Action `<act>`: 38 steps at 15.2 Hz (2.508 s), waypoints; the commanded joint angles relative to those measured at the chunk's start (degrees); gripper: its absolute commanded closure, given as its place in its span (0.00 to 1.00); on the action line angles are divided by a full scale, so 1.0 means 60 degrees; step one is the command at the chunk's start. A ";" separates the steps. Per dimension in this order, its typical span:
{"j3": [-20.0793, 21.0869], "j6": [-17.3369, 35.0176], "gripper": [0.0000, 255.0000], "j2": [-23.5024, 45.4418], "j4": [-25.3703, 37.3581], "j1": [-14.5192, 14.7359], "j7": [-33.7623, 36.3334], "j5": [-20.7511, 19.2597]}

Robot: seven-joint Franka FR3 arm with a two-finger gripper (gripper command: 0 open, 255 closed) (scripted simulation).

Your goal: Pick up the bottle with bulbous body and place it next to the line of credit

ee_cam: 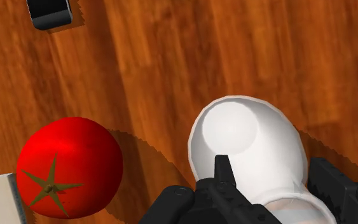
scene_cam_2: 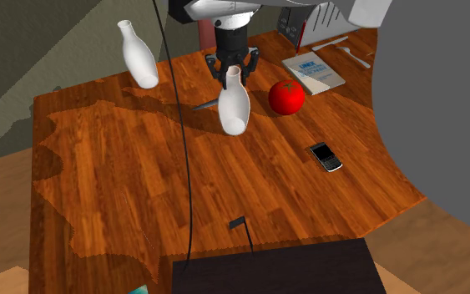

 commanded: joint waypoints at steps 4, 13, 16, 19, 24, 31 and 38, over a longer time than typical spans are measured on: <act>-0.0007 0.0009 1.00 0.0004 -0.0021 -0.0002 0.0005 -0.0008; 0.0008 -0.0965 1.00 -0.0365 0.0585 -0.0001 -0.0042 0.0027; 0.0011 -0.1306 1.00 -0.0454 0.0838 0.0000 -0.0058 0.0037; 0.0045 -0.1452 1.00 -0.0828 0.0606 0.0054 0.0023 0.0050; 0.0235 -0.1599 1.00 -0.2429 -0.0862 0.0323 0.0472 0.0130; 0.0575 -0.2199 1.00 -0.4397 -0.2243 0.0715 0.1147 0.0332; 0.0997 -0.3145 1.00 -0.6066 -0.2964 0.1128 0.1894 0.0644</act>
